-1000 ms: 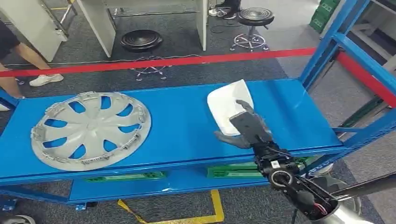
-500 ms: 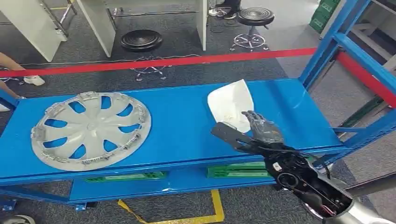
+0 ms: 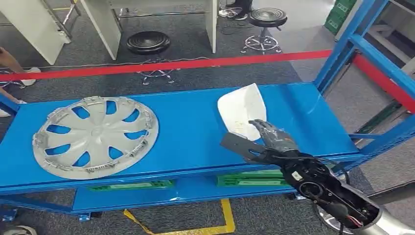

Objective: Take the parts from the cabinet and place them on the table.

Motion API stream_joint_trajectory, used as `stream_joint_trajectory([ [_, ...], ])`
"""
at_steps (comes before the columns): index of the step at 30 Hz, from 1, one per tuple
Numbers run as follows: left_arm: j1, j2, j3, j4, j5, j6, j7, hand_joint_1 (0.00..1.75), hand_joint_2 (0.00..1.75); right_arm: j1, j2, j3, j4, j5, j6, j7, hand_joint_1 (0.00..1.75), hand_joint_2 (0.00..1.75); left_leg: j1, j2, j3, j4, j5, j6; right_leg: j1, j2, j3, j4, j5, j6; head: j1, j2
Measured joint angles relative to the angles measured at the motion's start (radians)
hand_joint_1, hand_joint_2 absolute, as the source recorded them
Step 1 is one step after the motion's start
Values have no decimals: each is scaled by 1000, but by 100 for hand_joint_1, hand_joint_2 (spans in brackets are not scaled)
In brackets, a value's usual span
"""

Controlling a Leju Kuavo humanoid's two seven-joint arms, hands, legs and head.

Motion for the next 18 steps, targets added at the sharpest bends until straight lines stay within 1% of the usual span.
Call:
stream_joint_trajectory([
  [4, -1, 0, 0, 0, 1, -7, 0, 0, 0, -1, -8, 0, 6, -9, -7, -12, 0, 175, 0, 0, 0, 0, 0, 0, 0, 0, 0, 0, 0, 0, 0, 0],
  [7, -1, 0, 0, 0, 3, -10, 0, 0, 0, -6, -12, -1, 21, -24, -24, -36, 0, 175, 0, 0, 0, 0, 0, 0, 0, 0, 0, 0, 0, 0, 0, 0],
  [15, -5, 0, 0, 0, -1, -15, 5, 0, 0, -24, -23, -10, 93, -58, -40, -86, 0, 175, 0, 0, 0, 0, 0, 0, 0, 0, 0, 0, 0, 0, 0, 0],
  [18, -6, 0, 0, 0, -2, -15, 5, 0, 0, -29, -27, -11, 123, -61, -44, -94, 0, 175, 0, 0, 0, 0, 0, 0, 0, 0, 0, 0, 0, 0, 0, 0],
])
